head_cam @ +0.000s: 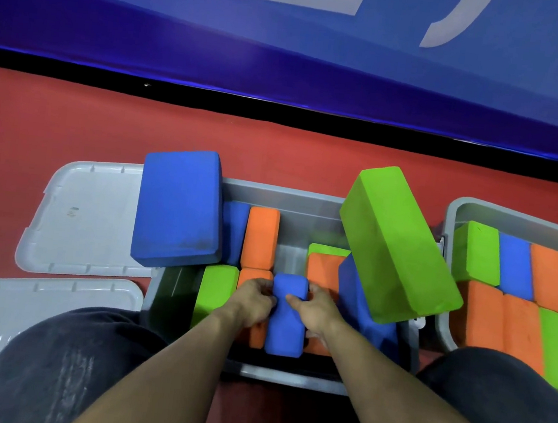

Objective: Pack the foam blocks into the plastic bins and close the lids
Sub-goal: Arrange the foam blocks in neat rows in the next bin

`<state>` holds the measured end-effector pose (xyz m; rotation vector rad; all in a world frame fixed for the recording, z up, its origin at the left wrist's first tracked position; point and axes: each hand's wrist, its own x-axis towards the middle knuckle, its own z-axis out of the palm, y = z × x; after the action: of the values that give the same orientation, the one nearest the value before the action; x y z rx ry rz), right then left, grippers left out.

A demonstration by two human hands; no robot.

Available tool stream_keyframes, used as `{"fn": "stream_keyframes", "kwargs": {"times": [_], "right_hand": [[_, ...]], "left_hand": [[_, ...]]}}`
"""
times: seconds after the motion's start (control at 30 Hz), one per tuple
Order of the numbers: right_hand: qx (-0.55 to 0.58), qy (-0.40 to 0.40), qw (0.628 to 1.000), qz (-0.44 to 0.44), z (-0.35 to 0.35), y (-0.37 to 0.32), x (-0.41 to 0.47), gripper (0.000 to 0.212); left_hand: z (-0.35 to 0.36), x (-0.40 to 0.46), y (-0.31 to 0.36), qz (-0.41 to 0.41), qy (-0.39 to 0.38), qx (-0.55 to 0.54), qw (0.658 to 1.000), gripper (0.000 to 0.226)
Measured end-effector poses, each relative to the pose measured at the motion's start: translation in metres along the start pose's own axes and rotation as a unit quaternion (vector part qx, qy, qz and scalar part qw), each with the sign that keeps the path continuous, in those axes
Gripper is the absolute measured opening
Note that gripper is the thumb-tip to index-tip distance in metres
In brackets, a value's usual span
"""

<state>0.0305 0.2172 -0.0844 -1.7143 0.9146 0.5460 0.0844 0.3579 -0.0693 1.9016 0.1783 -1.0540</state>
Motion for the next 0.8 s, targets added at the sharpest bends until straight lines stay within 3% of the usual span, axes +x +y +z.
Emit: {"fn": "stream_keyframes", "kwargs": {"times": [0.2, 0.37, 0.5, 0.7, 0.8], "right_hand": [[-0.049, 0.020, 0.999, 0.009, 0.007, 0.007, 0.014, 0.041], [-0.043, 0.021, 0.999, 0.023, 0.006, 0.012, 0.022, 0.037], [-0.040, 0.037, 0.999, 0.004, 0.009, 0.022, 0.033, 0.060], [-0.026, 0.099, 0.993, -0.053, 0.003, -0.030, -0.015, 0.071], [-0.017, 0.081, 0.993, -0.087, 0.003, -0.041, -0.028, 0.068]], "left_hand": [[-0.003, 0.011, -0.004, -0.022, 0.076, -0.001, 0.997, 0.025], [-0.001, 0.015, -0.002, -0.031, 0.065, -0.021, 0.997, 0.022], [-0.006, -0.002, 0.016, -0.036, 0.093, -0.100, 0.990, 0.021], [-0.033, -0.037, 0.031, -0.095, 0.155, -0.364, 0.913, 0.049], [-0.047, -0.047, 0.034, -0.082, 0.242, -0.449, 0.856, 0.068]]}}
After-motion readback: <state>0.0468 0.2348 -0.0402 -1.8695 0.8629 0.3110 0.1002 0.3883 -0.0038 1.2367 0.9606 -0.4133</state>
